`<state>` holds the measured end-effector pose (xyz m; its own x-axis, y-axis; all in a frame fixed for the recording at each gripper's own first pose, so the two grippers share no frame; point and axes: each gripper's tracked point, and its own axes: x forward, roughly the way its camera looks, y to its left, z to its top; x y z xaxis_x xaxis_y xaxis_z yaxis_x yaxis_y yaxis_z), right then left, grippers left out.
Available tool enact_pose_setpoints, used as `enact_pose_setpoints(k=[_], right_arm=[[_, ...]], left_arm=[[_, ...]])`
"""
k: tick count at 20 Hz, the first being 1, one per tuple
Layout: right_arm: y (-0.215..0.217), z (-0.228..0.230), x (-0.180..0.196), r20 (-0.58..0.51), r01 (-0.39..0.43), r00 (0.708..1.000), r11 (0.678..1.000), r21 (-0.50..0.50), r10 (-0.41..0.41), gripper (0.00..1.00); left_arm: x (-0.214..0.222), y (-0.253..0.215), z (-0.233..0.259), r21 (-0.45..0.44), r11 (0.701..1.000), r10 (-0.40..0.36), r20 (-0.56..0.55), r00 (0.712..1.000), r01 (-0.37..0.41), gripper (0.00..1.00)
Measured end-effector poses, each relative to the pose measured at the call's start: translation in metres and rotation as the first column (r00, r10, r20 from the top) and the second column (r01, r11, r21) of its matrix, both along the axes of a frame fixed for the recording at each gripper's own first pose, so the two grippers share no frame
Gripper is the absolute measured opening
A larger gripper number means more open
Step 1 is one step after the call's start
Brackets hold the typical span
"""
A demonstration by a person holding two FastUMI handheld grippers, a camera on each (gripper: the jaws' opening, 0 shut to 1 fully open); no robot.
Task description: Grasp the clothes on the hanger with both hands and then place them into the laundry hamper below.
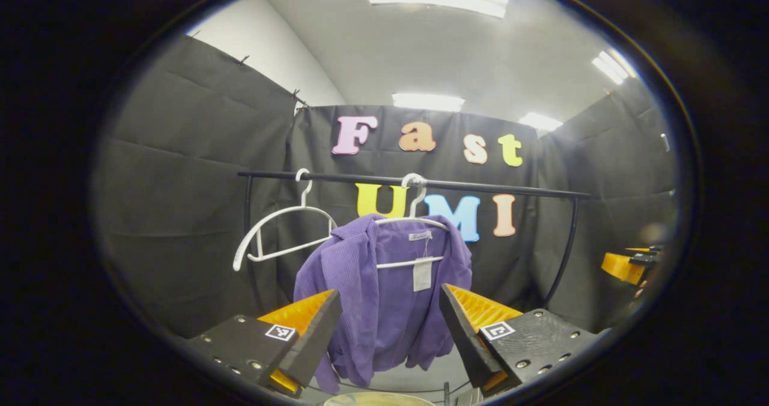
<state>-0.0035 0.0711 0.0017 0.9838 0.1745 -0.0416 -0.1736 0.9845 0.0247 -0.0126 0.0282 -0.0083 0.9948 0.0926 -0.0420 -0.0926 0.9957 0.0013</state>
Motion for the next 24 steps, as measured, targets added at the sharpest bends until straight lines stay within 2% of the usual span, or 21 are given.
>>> enact_pose_setpoints(k=[1, 5, 6, 7, 8, 9, 16, 17, 18, 19, 20, 21, 22, 24], right_arm=[[0.013, 0.006, 0.002, 0.005, -0.019, 1.000, 1.000, 0.001, 0.019, 0.95], [0.067, 0.021, 0.016, 0.008, -0.089, 0.996, 0.996, 0.020, 0.089, 0.95], [0.080, 0.020, 0.021, -0.003, -0.101, 0.995, 0.995, 0.021, 0.101, 0.95], [0.093, 0.018, 0.026, -0.017, -0.113, 0.993, 0.993, 0.024, 0.113, 0.95], [0.106, 0.017, 0.030, -0.028, -0.127, 0.991, 0.991, 0.029, 0.128, 0.95], [0.118, 0.016, 0.033, -0.038, -0.146, 0.988, 0.989, 0.034, 0.147, 0.95], [0.186, 0.002, 0.077, -0.055, -0.250, 0.967, 0.968, -0.028, 0.248, 0.95], [0.195, 0.001, 0.087, -0.051, -0.266, 0.963, 0.963, -0.030, 0.264, 0.95], [0.203, -0.003, 0.096, -0.051, -0.284, 0.958, 0.958, -0.032, 0.282, 0.95], [0.211, -0.008, 0.105, -0.061, -0.305, 0.951, 0.952, -0.033, 0.303, 0.95], [0.219, -0.016, 0.112, -0.076, -0.326, 0.943, 0.945, -0.033, 0.323, 0.95], [0.225, -0.023, 0.121, -0.090, -0.344, 0.936, 0.938, -0.032, 0.340, 0.95], [0.229, -0.029, 0.129, -0.101, -0.359, 0.930, 0.933, -0.031, 0.354, 0.95], [0.235, -0.045, 0.144, -0.124, -0.381, 0.919, 0.924, -0.032, 0.374, 0.95]], left_arm=[[0.002, 0.003, 0.002, 0.005, 1.000, -0.002, 0.001, 1.000, 0.002, 0.95], [0.014, 0.020, -0.003, 0.010, 1.000, 0.000, -0.008, 1.000, 0.000, 0.99], [0.016, 0.025, -0.006, -0.003, 1.000, 0.000, -0.016, 1.000, 0.000, 0.99], [0.020, 0.030, -0.010, -0.018, 1.000, 0.002, -0.026, 1.000, -0.002, 0.95], [0.024, 0.035, -0.015, -0.031, 0.999, 0.006, -0.035, 0.999, -0.007, 0.99], [0.028, 0.040, -0.019, -0.039, 0.999, 0.012, -0.043, 0.999, -0.014, 0.99], [0.059, 0.058, -0.037, -0.066, 0.994, 0.085, -0.095, 0.992, -0.092, 0.99], [0.065, 0.056, -0.039, -0.064, 0.993, 0.096, -0.094, 0.991, -0.102, 0.95], [0.069, 0.056, -0.040, -0.059, 0.991, 0.111, -0.095, 0.989, -0.116, 0.94], [0.074, 0.056, -0.041, -0.052, 0.989, 0.131, -0.097, 0.987, -0.137, 0.99], [0.078, 0.054, -0.043, -0.050, 0.987, 0.150, -0.100, 0.984, -0.156, 0.99], [0.083, 0.052, -0.044, -0.054, 0.984, 0.163, -0.099, 0.982, -0.169, 0.95], [0.086, 0.049, -0.044, -0.062, 0.982, 0.174, -0.095, 0.980, -0.180, 0.99], [0.094, 0.051, -0.049, -0.069, 0.971, 0.221, -0.103, 0.970, -0.228, 0.99]])
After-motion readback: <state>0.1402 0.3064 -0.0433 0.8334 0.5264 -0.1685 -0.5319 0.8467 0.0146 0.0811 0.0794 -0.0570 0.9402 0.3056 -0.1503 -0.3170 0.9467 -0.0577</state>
